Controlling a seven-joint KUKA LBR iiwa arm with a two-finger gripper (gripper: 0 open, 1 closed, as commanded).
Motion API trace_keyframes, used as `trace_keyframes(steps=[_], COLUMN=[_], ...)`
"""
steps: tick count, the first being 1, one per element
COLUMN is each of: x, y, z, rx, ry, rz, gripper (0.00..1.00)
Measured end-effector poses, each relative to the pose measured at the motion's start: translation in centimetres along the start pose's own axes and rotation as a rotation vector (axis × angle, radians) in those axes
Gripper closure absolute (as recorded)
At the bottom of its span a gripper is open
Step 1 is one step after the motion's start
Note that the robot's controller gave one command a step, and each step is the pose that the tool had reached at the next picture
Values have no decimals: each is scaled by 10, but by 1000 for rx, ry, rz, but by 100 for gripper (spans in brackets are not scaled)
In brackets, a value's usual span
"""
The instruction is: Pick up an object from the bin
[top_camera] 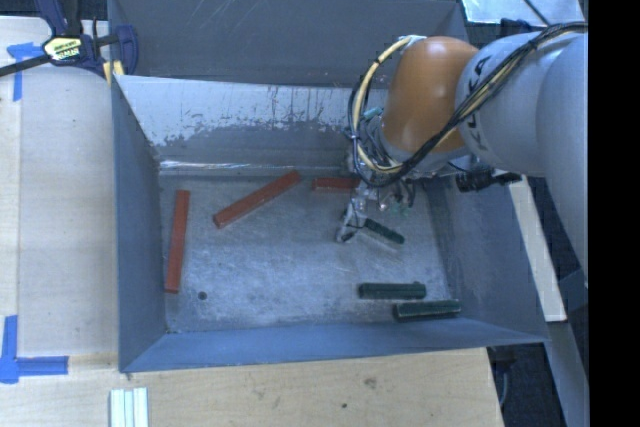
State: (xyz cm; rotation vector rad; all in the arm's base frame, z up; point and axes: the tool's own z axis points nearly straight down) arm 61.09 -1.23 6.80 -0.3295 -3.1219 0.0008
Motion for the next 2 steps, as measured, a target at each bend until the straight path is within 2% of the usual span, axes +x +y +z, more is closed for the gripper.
trace_keyframes(steps=[1, 2], x=[-2, 15], y=[2, 8], z=[-4, -141], rx=[-2, -3], ry=[-7, -13], rz=[-2, 4], gripper=[100, 100])
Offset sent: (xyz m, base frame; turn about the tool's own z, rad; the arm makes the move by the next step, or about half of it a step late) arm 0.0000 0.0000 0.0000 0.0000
